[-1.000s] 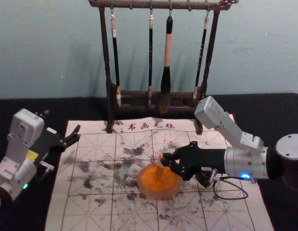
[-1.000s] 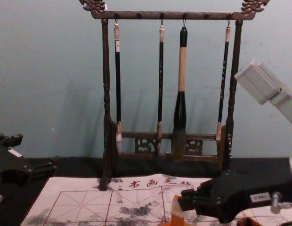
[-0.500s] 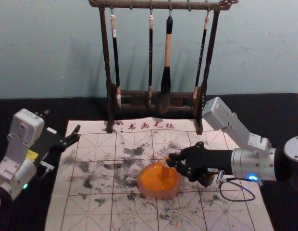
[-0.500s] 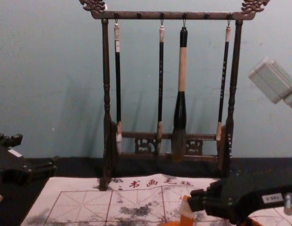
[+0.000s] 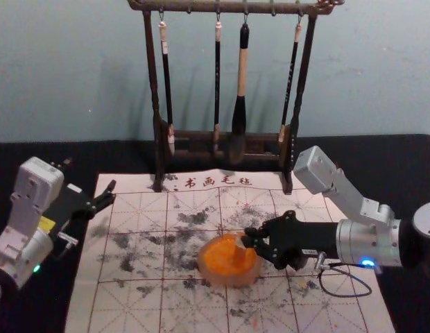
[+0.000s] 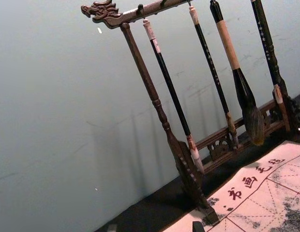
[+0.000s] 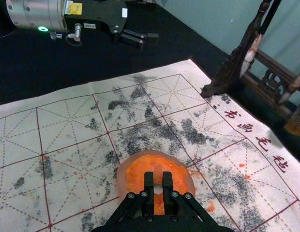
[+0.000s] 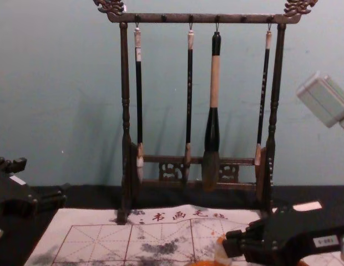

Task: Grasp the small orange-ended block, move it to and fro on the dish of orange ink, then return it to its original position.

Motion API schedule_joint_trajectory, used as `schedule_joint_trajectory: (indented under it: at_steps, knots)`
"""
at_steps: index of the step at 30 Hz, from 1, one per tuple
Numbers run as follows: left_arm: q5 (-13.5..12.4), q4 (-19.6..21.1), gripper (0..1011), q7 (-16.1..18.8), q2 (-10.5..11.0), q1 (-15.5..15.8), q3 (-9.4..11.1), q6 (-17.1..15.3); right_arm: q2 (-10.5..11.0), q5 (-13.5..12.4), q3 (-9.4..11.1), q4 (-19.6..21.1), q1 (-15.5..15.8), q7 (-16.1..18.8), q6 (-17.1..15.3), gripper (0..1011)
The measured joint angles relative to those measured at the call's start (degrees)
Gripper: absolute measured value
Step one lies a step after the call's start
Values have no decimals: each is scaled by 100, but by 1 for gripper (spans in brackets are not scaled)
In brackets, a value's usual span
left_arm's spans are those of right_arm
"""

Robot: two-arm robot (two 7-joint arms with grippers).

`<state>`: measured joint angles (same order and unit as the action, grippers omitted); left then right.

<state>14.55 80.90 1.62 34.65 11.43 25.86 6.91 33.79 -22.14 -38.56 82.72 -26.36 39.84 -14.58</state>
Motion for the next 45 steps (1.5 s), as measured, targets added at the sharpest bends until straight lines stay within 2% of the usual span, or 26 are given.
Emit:
schedule_joint_trajectory:
  at_steps: [15, 33, 45]
  knots:
    - [0, 0, 1010, 0, 0, 0, 0, 0, -64, -33, -105, 64, 10, 77, -10, 47]
    - [0, 0, 1010, 0, 0, 0, 0, 0, -354, -37, -187, -268, -221, 62, 47, 46]
    - [0, 0, 1010, 0, 0, 0, 0, 0, -408, -8, -156, -413, -293, -18, 50, 47]
